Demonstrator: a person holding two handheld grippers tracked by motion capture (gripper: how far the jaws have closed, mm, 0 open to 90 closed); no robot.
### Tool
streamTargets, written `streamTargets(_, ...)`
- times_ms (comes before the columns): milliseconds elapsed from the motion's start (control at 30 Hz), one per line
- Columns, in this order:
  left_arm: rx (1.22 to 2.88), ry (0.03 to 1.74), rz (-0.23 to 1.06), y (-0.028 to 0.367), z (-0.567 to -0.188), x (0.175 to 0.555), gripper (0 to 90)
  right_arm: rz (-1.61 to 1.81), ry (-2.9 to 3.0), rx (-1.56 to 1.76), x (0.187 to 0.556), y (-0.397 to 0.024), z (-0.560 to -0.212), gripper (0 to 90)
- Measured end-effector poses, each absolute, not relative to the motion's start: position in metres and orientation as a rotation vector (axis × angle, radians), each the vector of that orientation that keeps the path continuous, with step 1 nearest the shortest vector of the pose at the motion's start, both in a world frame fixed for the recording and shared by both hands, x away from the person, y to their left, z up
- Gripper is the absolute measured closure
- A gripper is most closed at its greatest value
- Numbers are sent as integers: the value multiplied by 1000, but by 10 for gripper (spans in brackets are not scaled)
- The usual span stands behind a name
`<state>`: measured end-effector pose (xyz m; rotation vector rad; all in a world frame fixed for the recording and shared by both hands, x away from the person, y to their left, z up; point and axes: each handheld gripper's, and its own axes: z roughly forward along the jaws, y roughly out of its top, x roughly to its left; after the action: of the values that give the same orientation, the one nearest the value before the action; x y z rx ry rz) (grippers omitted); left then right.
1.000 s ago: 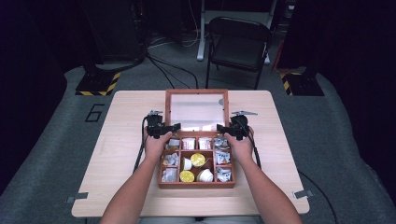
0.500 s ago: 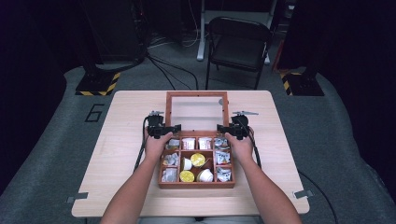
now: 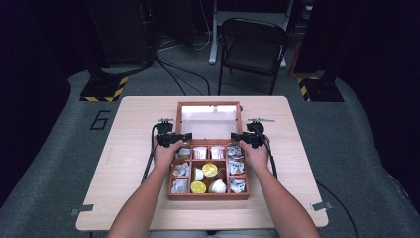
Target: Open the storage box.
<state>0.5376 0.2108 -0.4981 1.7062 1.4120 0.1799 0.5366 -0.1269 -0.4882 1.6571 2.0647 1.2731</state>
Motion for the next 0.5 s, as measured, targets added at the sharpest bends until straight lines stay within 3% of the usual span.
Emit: streamTargets(500,1709,1413,173,211,-499,538,259,1268,2064,1697,538,-126,-488,427)
